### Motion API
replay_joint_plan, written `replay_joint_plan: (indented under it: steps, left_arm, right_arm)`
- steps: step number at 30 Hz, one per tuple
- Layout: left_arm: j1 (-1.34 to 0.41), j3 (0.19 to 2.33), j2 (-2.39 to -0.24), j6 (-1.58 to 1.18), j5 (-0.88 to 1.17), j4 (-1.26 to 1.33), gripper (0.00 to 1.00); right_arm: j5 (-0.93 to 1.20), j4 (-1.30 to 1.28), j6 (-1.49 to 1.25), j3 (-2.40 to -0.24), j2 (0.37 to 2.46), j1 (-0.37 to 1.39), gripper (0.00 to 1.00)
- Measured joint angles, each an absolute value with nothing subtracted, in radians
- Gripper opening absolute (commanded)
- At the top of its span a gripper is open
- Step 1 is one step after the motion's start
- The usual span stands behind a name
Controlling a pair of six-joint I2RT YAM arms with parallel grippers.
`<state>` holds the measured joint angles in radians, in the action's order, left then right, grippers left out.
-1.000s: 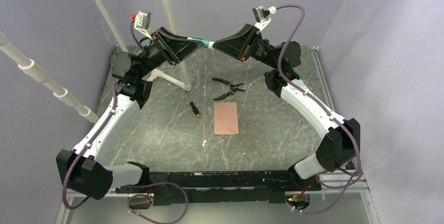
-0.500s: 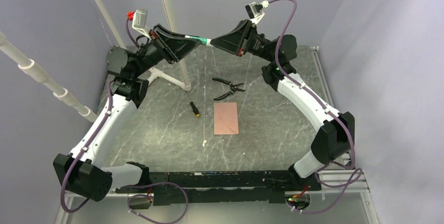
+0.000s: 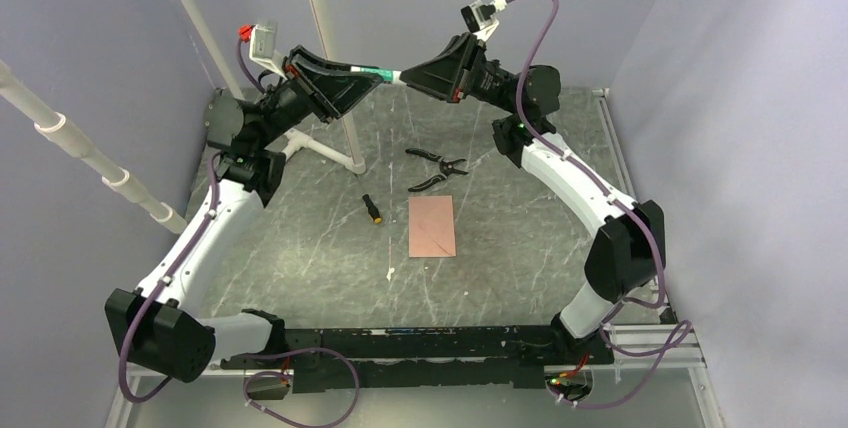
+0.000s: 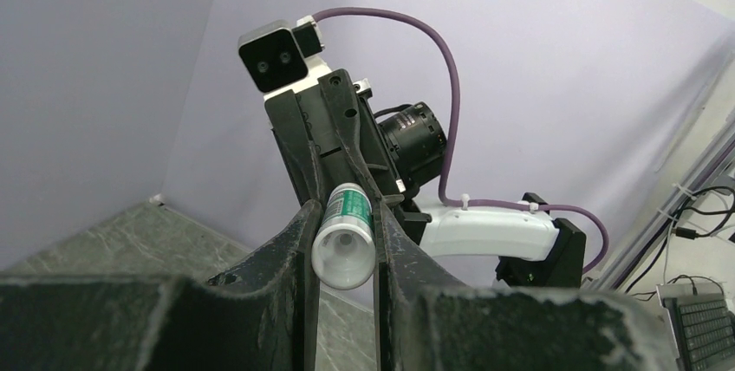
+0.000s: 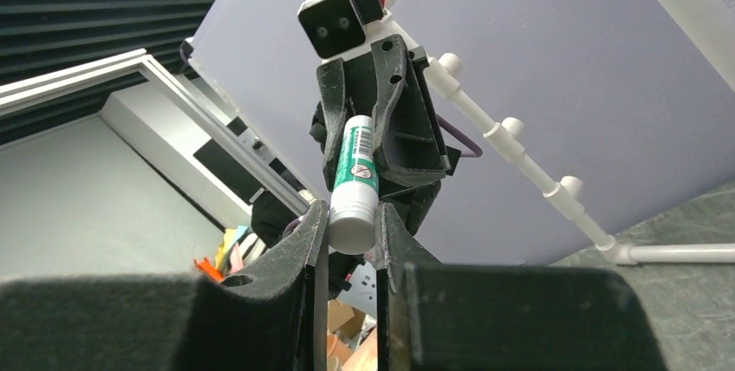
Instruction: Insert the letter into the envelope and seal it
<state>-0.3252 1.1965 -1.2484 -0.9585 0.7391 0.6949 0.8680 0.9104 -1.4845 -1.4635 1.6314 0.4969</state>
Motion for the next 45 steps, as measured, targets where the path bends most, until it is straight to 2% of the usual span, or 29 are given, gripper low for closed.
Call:
replay_joint_plan:
  steps: [13, 20, 21, 24, 27, 29, 31, 38, 45]
  left_arm:
    - [-0.324, 1.197, -1.287, -0.957, 0.733, 0.777, 0.02]
    - [-0.342, 1.219, -1.272, -0.876, 0.733, 0.58, 0.04]
    - [-0.351, 1.219, -1.273, -0.871, 0.738, 0.546, 0.07]
    - [-0.382, 1.208, -1.286, -0.864, 0.764, 0.445, 0.33]
    - [-0.398, 1.174, -1.29, -0.844, 0.771, 0.358, 0.69]
    - [-0.407, 1.137, -1.29, -0.824, 0.762, 0.282, 0.83]
    - [-0.407, 1.104, -1.29, -0.803, 0.736, 0.204, 0.91]
    - [-0.406, 1.046, -1.269, -0.739, 0.57, -0.033, 0.93]
    - [-0.404, 1.042, -1.235, -0.699, 0.444, -0.174, 0.93]
  right_arm:
    - [0.842, 0.973, -1.525, -1.476, 1.668, 0.496, 0.0]
    - [0.833, 0.763, -1.372, -1.408, 1.569, 0.455, 0.0]
    - [0.829, 0.712, -1.335, -1.383, 1.539, 0.442, 0.0]
    - [0.813, 0.571, -1.236, -1.298, 1.451, 0.403, 0.0]
    - [0.798, 0.482, -1.189, -1.216, 1.39, 0.377, 0.0]
    - [0.773, 0.416, -1.155, -1.168, 1.353, 0.364, 0.0]
    - [0.756, 0.335, -1.126, -1.135, 1.324, 0.34, 0.0]
    - [0.737, 0.063, -1.036, -1.032, 1.361, 0.259, 0.0]
    - [0.707, -0.099, -0.925, -0.991, 1.586, 0.252, 0.0]
